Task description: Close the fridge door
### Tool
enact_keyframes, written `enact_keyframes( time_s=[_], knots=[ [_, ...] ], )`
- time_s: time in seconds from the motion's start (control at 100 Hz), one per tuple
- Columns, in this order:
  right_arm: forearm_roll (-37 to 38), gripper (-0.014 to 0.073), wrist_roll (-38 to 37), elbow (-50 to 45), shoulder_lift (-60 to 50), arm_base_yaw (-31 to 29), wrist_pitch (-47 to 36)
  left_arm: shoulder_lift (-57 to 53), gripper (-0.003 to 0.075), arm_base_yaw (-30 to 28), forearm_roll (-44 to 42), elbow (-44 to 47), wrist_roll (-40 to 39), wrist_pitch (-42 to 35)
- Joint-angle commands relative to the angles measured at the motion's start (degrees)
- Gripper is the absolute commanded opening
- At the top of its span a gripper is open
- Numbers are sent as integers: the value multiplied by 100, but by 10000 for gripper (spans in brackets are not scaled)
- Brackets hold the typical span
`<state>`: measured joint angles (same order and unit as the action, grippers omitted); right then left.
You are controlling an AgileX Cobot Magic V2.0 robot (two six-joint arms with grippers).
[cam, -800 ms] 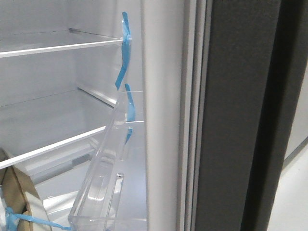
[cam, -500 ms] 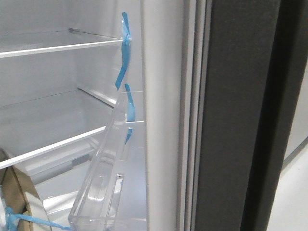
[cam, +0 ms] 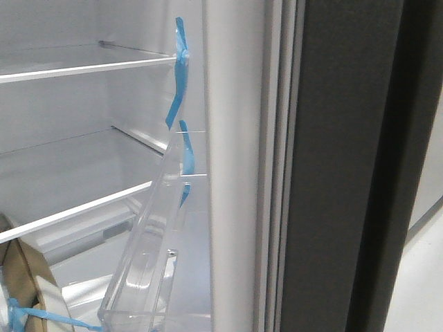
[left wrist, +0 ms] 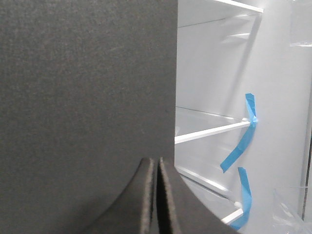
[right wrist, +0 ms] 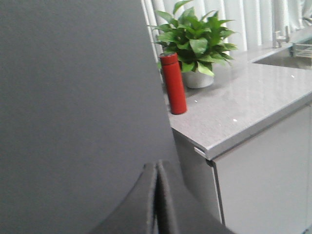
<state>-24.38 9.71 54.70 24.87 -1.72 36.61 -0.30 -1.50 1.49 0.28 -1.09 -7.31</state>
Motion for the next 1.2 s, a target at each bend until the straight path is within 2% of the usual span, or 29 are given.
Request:
enact_keyframes(
  time_s=[0.0,0.2,0.43,0.829,1.189],
  knots=[
    [-35,-44,151,609,433,241,-198,-71,-20,39,23,201,-25,-415],
    [-35,-45,278,1438,1125,1099,26,-71,-20,39,23,201,-25,-415],
    [-35,-45,403,1805,1500,1833,113,-71,-20,39,23,201,-25,-415],
    [-47,-45,596,2111,2054,2325,109,-71,-20,39,23,201,-25,-415],
    [-484,-45,940,2402,2410,2551,155,-71,-20,39,23,201,-25,-415]
  ],
)
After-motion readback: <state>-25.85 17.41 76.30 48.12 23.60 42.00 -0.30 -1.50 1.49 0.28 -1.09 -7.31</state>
